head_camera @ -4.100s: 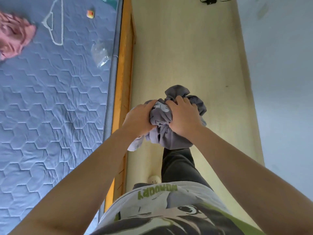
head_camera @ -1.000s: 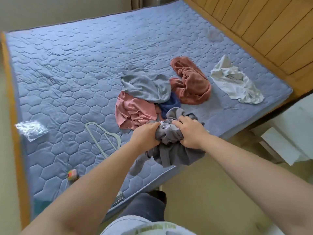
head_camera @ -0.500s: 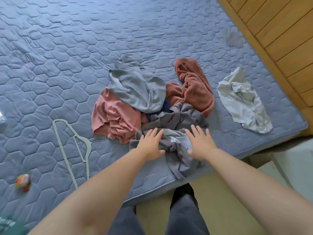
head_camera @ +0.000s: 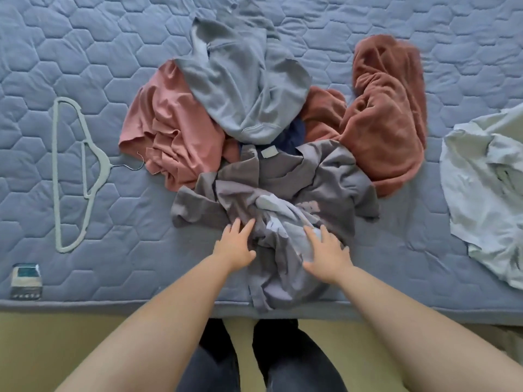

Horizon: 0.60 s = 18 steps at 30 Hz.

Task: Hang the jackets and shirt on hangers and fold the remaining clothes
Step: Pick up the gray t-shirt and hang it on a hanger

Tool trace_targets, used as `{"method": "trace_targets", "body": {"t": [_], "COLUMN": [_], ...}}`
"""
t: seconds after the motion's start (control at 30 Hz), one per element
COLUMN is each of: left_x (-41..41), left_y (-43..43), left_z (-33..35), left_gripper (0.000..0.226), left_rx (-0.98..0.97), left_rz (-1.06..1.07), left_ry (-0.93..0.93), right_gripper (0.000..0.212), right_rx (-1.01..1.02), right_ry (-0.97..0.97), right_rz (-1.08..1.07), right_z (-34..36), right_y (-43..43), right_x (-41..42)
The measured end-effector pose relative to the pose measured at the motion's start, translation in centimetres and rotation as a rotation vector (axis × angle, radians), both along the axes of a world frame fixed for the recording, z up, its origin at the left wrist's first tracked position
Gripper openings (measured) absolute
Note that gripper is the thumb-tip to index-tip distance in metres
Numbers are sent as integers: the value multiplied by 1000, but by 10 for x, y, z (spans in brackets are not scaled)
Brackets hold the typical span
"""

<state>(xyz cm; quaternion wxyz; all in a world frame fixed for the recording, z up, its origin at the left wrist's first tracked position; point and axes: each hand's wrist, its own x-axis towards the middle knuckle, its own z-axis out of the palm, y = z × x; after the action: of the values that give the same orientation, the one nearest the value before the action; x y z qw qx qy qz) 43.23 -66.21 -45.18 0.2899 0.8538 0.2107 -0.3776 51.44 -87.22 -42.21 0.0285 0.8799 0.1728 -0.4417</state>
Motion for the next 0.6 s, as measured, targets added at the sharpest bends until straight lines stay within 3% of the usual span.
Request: {"method": "trace_targets", "body": {"t": [0.1,0.17,0.27,0.33,0.4,0.43,0.47,0.53,0.6], "left_x": [-7,-8,-14,-22,-27,-28,-30,-40,-56], "left_y": [-33,-51,-67,-72,-76,-79,-82,-88,-87], "left_z": [-21,-26,-35,-42,-43,-40,-36,-30,-20], "left_gripper": [83,80,93,92,61,42,26,17,14], "left_rx": [-240,-202,-144,-204,-334,-416,-498,-704,-946], "left_rz": [530,901,1269,1288,1231,1239,1263,1325,1342], "left_ry": [-118,-201,-108,-21,61,92,129,251,395], "right_gripper": [83,73,36,23,23,31,39,48,54], "right_rx": [126,211,431,417,210,118,104,312,538], "right_ry": [194,261,198,-117,-366,-361,-253,191,544], "right_rz": [-222,-288,-749,-1007,-1198,-1344,-1531,-1898,-2015], "right_z": [-34,-52,-56,-55,-60,-63,-66,-70,-64], "right_y": [-12,-12,-13,-22,-39,-45,-51,-56,-58], "right_x": [-20,-31,-30,-24,-27,-31,-38,-57,-79]}}
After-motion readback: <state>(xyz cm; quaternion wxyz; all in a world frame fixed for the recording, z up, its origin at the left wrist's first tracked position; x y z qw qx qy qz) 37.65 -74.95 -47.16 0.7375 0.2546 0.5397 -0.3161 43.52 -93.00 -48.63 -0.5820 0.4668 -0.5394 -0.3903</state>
